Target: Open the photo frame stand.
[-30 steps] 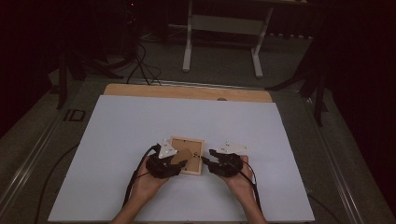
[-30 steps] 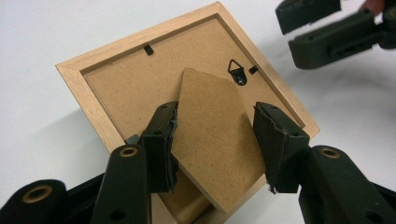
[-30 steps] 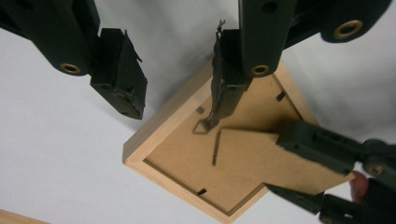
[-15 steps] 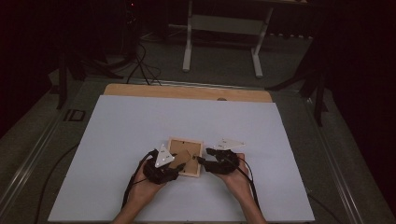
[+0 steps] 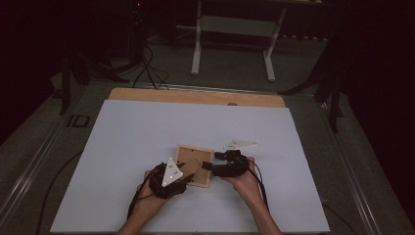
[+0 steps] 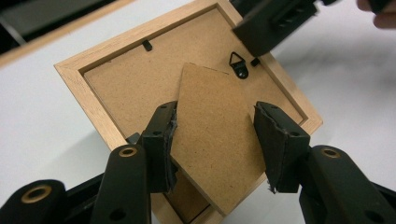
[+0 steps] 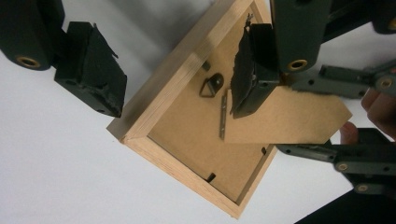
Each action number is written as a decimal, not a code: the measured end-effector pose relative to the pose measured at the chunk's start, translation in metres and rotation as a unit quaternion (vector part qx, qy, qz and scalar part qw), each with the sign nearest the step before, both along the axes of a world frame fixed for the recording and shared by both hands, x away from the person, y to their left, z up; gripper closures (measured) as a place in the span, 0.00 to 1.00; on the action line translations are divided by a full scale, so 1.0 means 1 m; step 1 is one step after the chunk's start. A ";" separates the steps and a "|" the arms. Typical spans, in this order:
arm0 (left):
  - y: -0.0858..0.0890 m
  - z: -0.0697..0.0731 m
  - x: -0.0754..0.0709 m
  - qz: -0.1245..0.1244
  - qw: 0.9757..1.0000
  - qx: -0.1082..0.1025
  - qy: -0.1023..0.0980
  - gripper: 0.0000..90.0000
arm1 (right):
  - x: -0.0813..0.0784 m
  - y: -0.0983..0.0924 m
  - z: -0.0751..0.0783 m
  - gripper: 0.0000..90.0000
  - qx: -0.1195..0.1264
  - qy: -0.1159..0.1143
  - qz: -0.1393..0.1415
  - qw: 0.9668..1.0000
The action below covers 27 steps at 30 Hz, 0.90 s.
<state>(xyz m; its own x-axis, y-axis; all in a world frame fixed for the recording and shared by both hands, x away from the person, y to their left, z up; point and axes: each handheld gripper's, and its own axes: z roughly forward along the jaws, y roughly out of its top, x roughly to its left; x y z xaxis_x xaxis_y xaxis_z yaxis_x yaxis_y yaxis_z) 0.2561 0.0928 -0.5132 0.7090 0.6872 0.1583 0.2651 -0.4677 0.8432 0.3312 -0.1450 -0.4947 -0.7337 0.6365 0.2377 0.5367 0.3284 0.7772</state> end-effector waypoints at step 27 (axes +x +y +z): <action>0.016 0.006 0.011 -0.039 0.989 -0.077 0.122 0.68 | 0.002 0.002 0.006 0.52 0.013 -0.005 0.019 1.000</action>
<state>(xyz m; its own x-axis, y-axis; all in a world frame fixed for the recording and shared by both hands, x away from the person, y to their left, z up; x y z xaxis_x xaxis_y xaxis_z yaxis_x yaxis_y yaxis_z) 0.2668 0.1090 -0.5069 0.7651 0.6314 -0.1264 0.4373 -0.3653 0.8218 0.3337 -0.1426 -0.4891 -0.7602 0.6016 0.2455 0.5157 0.3287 0.7912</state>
